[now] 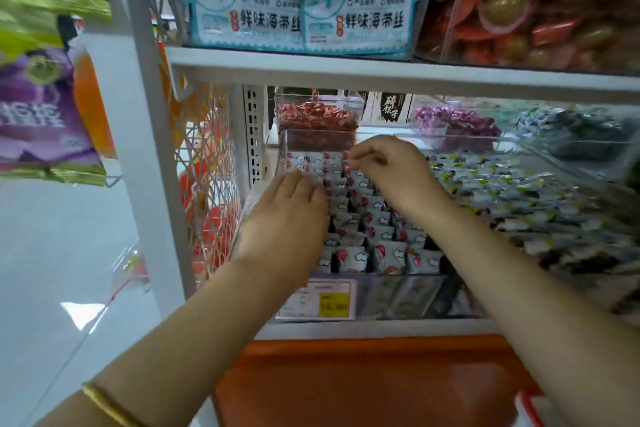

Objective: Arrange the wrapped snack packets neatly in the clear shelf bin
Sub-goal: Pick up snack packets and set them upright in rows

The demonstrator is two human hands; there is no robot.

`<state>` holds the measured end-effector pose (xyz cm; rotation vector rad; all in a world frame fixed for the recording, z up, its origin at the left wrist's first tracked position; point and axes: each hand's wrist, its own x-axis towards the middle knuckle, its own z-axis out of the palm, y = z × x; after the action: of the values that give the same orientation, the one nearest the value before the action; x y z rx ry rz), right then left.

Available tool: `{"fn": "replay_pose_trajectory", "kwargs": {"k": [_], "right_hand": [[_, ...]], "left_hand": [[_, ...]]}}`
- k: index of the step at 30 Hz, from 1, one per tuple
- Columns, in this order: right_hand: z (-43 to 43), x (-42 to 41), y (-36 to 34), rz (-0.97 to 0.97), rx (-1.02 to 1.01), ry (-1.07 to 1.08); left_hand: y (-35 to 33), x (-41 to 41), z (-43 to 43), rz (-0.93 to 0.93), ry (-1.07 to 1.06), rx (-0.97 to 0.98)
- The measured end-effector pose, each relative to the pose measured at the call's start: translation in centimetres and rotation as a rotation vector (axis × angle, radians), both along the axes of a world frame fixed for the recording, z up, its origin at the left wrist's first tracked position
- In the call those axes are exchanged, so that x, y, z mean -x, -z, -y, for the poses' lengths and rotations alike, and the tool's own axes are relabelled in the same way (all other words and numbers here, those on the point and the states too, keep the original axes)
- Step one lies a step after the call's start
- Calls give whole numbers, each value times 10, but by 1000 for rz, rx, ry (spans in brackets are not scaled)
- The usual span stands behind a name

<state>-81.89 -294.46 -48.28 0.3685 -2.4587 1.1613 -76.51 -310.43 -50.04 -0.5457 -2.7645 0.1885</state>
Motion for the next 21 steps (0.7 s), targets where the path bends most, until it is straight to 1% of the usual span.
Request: {"fn": "replay_pose_trajectory", "kwargs": {"k": [3, 5, 6, 8, 11, 13, 14, 16, 18, 21], "right_hand": [[-3, -38, 6, -1, -15, 11], [-2, -55, 11, 27, -47, 1], [-1, -62, 14, 39, -78, -6], [1, -71, 18, 42, -176, -13], [6, -75, 23, 53, -385, -23], [9, -75, 27, 84, -531, 24], [10, -74, 28, 88, -573, 49], [11, -73, 28, 71, -576, 58], [11, -73, 26, 60, -527, 25], [4, -75, 20, 40, -344, -15]], "left_hand": [[10, -23, -4, 11, 44, -71], [13, -31, -3, 96, 37, -59], [15, -34, -2, 141, 29, -21], [20, -37, 1, 179, 19, 55], [22, -40, 3, 179, 1, 99], [22, -40, 2, 178, -13, 116], [22, -40, 1, 179, -22, 125], [23, -40, 1, 176, -45, 142], [24, -40, 0, 168, -56, 146], [25, -41, 0, 138, -40, 97]]}}
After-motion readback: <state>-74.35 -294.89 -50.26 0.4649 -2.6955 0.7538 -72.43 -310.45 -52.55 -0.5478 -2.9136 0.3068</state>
